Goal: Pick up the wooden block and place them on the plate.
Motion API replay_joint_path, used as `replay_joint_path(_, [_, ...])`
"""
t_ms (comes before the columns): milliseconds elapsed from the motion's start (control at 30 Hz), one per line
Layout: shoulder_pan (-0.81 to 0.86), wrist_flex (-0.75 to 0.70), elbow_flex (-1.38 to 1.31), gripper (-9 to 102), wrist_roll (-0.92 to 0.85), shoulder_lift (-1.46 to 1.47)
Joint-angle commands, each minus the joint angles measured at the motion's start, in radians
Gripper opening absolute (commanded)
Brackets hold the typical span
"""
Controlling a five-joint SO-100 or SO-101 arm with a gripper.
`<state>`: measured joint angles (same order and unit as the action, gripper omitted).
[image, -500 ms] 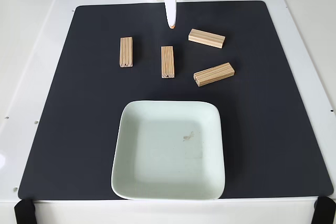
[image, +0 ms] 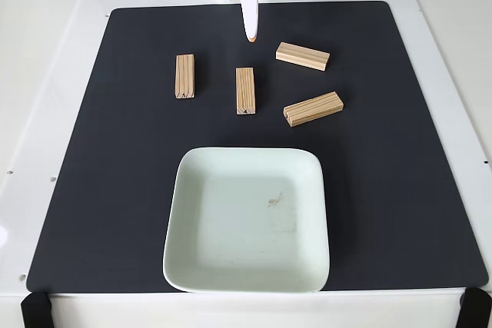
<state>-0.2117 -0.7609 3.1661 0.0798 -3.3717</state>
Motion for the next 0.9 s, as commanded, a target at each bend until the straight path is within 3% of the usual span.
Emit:
replay_joint_path(0, [0.0,0.014,0.005,-1,-0.003,0.002])
replay_joint_path(867, [0.009,0.014,0.005,-1,0.008,0.002])
